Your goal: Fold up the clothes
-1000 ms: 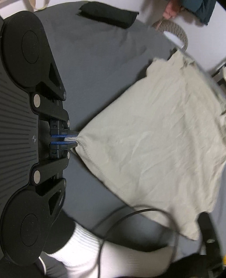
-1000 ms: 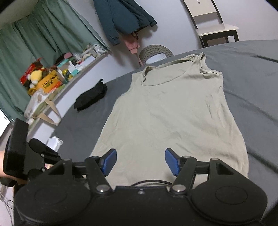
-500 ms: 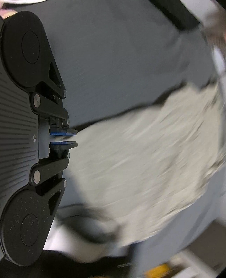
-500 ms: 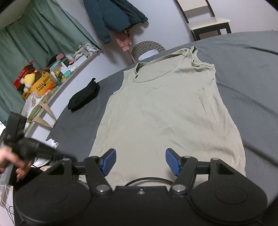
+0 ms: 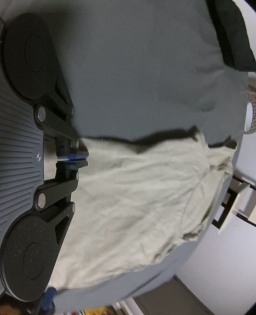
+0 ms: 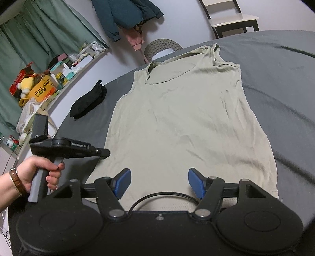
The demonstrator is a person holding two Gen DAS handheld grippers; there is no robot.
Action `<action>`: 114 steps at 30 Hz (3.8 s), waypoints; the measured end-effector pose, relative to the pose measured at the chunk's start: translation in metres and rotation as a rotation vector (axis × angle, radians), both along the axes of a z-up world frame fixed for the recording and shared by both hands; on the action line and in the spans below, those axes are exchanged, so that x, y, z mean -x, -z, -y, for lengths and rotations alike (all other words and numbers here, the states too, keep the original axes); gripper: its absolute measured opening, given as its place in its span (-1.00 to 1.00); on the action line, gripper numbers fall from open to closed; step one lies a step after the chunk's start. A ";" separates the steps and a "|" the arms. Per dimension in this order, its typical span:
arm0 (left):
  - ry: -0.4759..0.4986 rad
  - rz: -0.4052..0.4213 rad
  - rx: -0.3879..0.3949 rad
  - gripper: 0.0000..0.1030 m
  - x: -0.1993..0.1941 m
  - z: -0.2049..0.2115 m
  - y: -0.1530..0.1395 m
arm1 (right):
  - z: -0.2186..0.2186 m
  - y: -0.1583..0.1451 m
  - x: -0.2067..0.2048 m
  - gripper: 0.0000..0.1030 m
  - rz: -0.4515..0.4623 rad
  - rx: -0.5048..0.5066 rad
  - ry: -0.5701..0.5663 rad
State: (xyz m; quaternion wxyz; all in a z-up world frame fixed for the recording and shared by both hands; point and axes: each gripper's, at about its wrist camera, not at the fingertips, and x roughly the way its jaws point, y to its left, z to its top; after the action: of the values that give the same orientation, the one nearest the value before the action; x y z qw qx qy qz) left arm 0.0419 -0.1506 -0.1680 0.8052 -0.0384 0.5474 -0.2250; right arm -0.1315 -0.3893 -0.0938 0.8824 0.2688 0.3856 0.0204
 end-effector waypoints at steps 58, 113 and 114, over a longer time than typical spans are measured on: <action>-0.122 0.224 0.166 -0.78 -0.142 0.002 0.019 | 0.073 -0.012 -0.088 0.24 0.034 0.414 0.105; -0.058 0.262 0.156 -0.77 -0.137 0.004 0.006 | 0.227 0.048 -0.346 -0.94 -0.031 0.090 0.383; -0.074 0.253 0.165 -0.77 -0.139 0.000 0.006 | 0.232 0.051 -0.345 -0.94 -0.025 0.065 0.411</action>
State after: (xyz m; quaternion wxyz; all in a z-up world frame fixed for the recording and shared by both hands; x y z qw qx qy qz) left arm 0.1805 -0.1502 -0.1742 0.8696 -0.0960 0.4194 -0.2424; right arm 0.2134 -0.6208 -0.1449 0.8713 0.3136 0.3341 -0.1758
